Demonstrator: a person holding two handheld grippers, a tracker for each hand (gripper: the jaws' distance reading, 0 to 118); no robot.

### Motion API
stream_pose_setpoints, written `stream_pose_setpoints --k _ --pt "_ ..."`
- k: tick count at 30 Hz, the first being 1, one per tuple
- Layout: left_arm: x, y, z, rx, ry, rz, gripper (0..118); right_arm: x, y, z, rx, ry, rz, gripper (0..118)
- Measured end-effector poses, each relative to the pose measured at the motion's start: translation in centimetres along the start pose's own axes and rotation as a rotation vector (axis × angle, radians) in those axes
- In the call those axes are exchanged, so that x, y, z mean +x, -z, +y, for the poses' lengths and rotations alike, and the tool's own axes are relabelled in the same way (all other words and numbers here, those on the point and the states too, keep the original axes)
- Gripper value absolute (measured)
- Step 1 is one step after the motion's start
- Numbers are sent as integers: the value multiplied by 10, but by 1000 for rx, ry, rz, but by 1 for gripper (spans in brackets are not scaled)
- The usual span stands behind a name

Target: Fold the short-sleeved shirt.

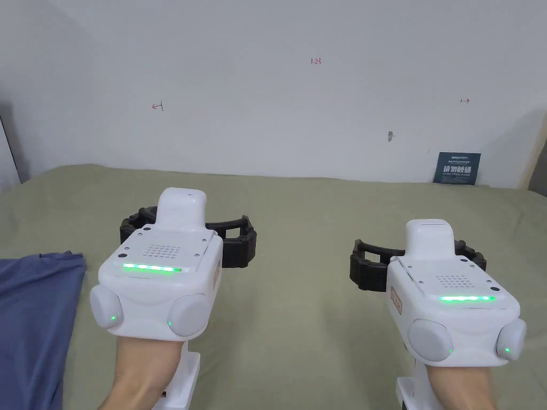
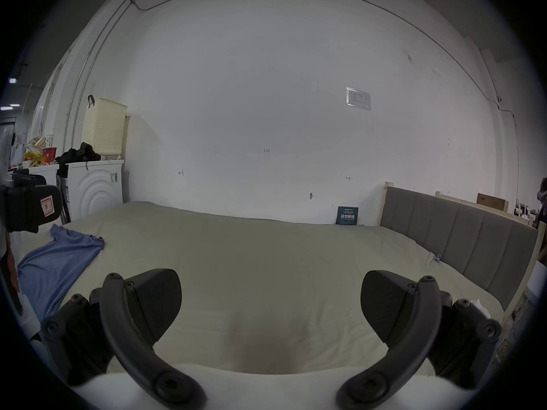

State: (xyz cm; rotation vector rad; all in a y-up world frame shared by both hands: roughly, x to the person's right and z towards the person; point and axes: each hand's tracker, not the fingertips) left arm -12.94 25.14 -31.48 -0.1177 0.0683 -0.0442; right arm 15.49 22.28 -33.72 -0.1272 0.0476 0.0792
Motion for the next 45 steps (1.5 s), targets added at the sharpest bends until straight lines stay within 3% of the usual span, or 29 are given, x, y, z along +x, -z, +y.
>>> stream_pose_setpoints --k 15,16,17,18,19,20,24,29,33,36,45 --pt "-3 0 0 -3 -12 7 118 0 -1 3 13 2 -12 117" --pt "-3 0 0 -6 -10 12 114 -1 -1 3 10 4 -15 111" --pt "-4 -1 0 -10 -10 6 102 -1 -3 4 5 6 -12 93" --pt "-5 -1 0 -14 -14 -13 74 -1 -4 5 1 9 4 55" --pt "-6 0 -1 -20 -15 -16 13 -2 -3 5 -11 11 3 0" --pt "-6 3 -1 -32 -16 -5 2 -3 0 4 -17 12 -21 1" --pt "-15 5 -5 -51 -52 -7 2 1 -3 1 -3 58 -26 1" --pt "-19 6 -6 -54 -42 10 2 5 2 2 -7 53 -45 1" --pt "-35 5 -5 -58 -46 39 2 -3 11 5 -30 91 14 1" --pt "-62 0 -5 -65 -42 90 2 -30 21 9 -49 88 75 0" --pt "-198 -64 -11 -93 -32 444 2 -173 33 14 -36 31 400 0"
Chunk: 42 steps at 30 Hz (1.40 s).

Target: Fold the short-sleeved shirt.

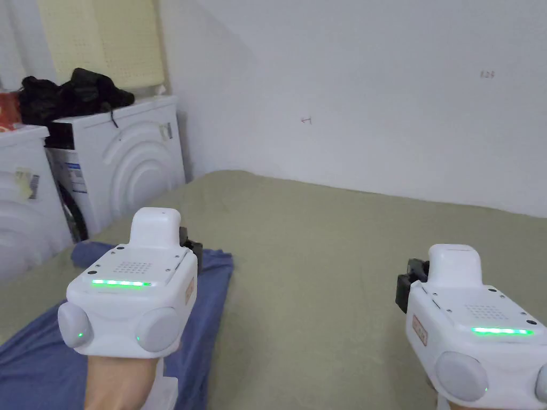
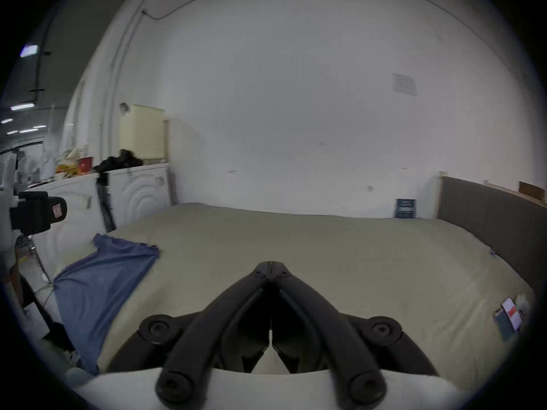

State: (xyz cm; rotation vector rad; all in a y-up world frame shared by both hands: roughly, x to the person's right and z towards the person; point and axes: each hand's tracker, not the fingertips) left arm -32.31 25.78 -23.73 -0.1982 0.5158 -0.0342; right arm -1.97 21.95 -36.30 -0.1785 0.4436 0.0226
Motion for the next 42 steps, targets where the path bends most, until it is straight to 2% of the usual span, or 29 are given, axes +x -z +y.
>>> stream_pose_setpoints --k 7,14,19,24,33,39,41,42 --pt "-105 -12 -11 -61 -86 194 2 -82 29 4 -8 -33 182 0" --pt "-132 -9 -17 -91 -84 232 2 -123 37 1 -18 -71 246 0" --pt "-124 15 -22 -145 -52 190 2 -128 44 -7 -39 -84 252 0" --pt "-115 71 -32 -224 -53 108 2 -125 62 -12 -66 -82 241 0" --pt "-104 236 -67 -540 -156 -55 2 -120 103 -37 -147 -66 230 0" --pt "-93 307 -91 -707 -110 -68 3 -113 122 -55 -185 -59 244 0" --pt "-90 313 -94 -731 -124 -84 10 -112 123 -59 -188 -78 240 0" --pt "-89 316 -96 -746 -120 -88 22 -111 123 -61 -190 -84 241 0"
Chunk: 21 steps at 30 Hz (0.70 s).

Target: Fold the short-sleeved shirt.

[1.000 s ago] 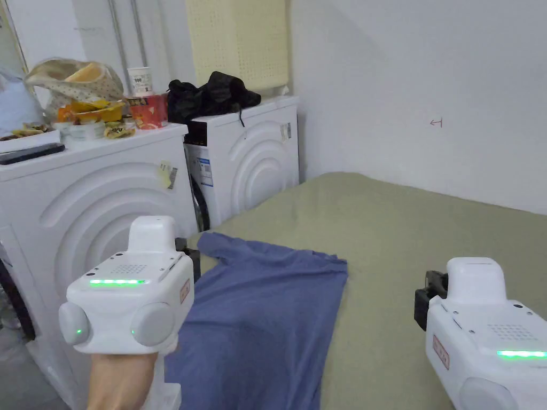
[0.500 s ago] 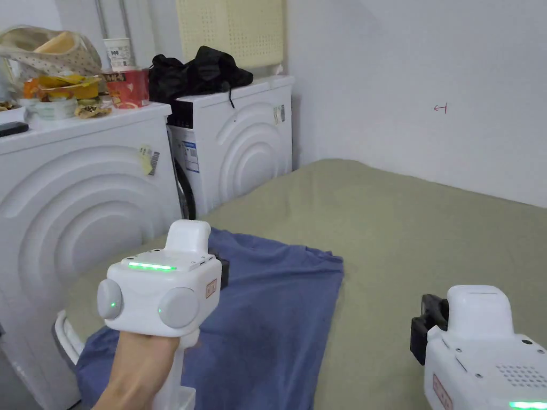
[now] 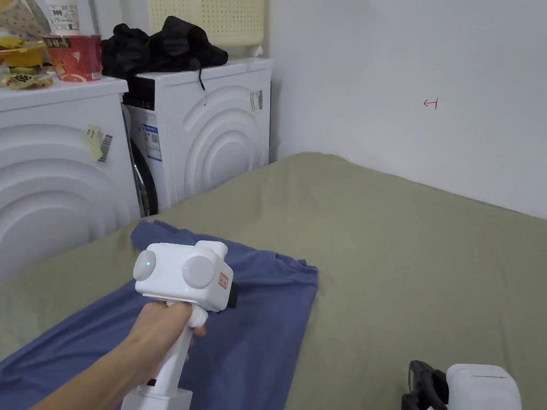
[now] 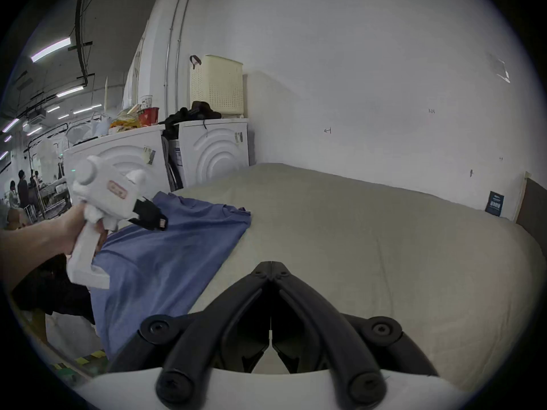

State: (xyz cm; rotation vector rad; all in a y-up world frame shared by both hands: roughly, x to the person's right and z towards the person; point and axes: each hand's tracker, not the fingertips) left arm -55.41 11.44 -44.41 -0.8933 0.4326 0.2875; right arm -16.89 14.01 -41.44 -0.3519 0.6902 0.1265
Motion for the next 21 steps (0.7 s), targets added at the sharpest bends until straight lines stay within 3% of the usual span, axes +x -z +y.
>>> stream_pose_setpoints --k 2,4,9,10,12,15,17,19,21 --pt "4 3 -2 -28 13 -6 97 2 0 -3 0 0 2 0" --pt "6 16 -5 -91 36 0 116 3 1 -7 -9 9 -3 0" --pt "27 -6 -17 -133 76 61 116 8 4 -16 -44 33 2 0" --pt "19 33 -23 -159 79 72 115 9 4 -18 -50 27 -1 0" --pt "19 33 -25 -139 65 68 115 12 4 -20 -54 23 -6 0" --pt "11 46 -18 -127 80 65 101 20 -1 -20 -60 23 -16 0" --pt "18 37 -17 -101 104 34 65 27 -10 -21 -58 29 -30 0" --pt "31 23 -18 -70 124 52 0 35 -22 -23 -55 43 -48 0" --pt "36 17 -19 -61 148 92 0 44 -36 -24 -55 53 -67 0"
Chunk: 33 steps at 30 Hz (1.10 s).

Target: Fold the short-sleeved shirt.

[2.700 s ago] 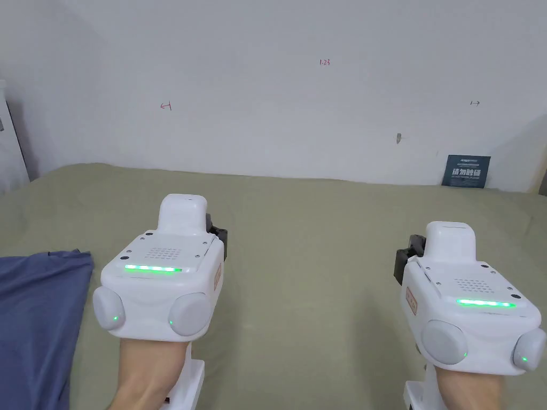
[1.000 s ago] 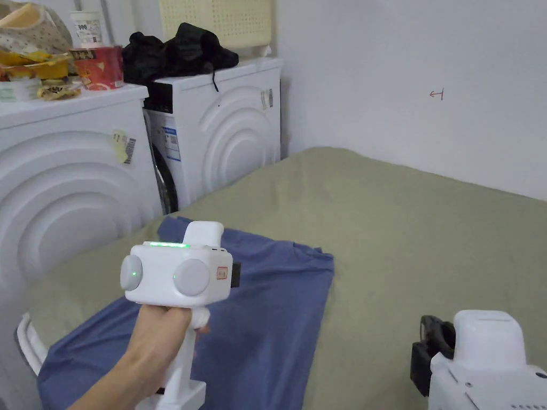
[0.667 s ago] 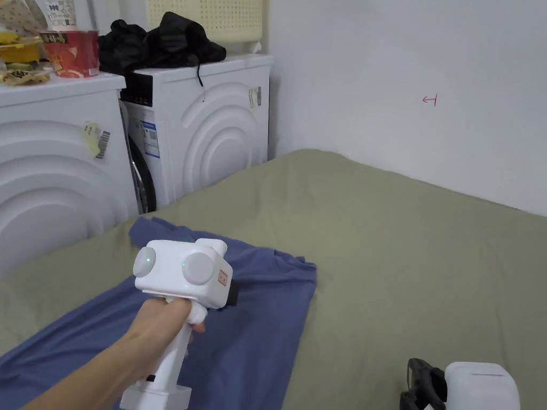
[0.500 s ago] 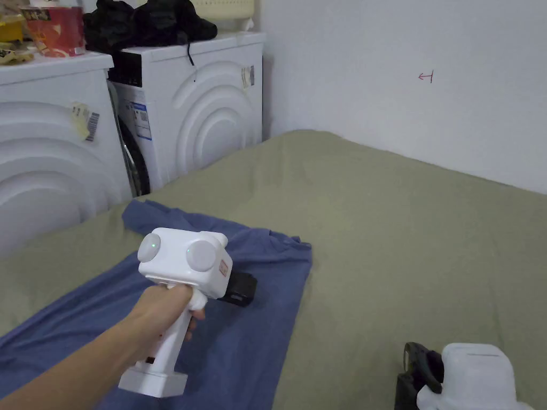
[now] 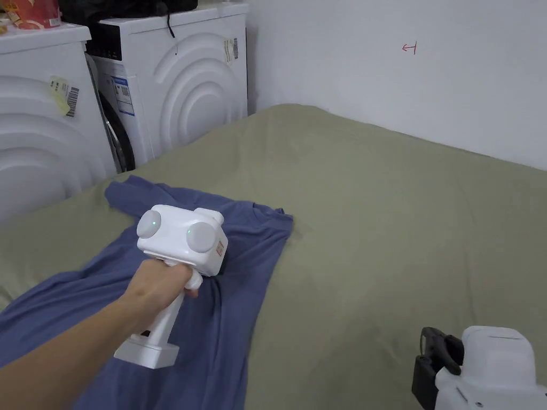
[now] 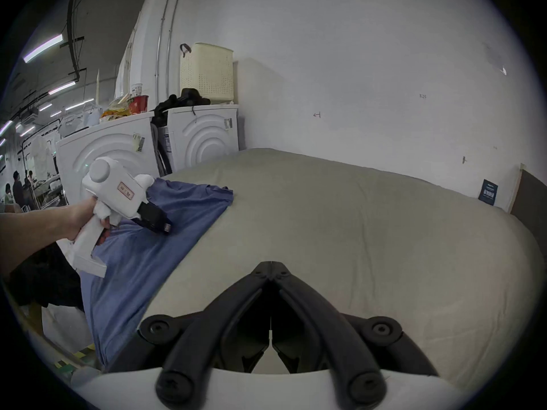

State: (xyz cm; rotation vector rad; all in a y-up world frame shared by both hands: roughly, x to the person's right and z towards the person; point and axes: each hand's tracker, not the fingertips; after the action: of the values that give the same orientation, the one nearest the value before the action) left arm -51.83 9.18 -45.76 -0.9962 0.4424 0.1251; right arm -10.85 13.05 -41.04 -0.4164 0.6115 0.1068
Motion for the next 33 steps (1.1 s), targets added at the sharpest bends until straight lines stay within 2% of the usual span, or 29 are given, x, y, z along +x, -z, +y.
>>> stream_pose_setpoints --k 2,5,7,9,12,17,24,29,33 --pt "13 -42 -9 71 16 36 0 14 -18 -1 6 2 -26 0" --pt "14 -79 1 123 -39 -49 0 38 -48 -4 27 6 -70 0" --pt "30 -114 5 152 6 -44 0 56 -69 -7 36 15 -115 0" --pt "46 -133 16 183 73 -58 0 73 -91 -10 46 47 -141 0" --pt "83 -177 30 250 68 -153 0 97 -128 -15 73 101 -185 0" --pt "185 -238 32 348 223 -280 0 129 -186 -22 122 99 -300 0" --pt "362 -291 20 389 425 -567 0 187 -243 -38 133 175 -464 0" --pt "493 -291 -19 337 554 -744 0 226 -274 -54 112 196 -571 0" --pt "575 -243 -68 176 624 -786 0 253 -285 -71 79 222 -627 0"
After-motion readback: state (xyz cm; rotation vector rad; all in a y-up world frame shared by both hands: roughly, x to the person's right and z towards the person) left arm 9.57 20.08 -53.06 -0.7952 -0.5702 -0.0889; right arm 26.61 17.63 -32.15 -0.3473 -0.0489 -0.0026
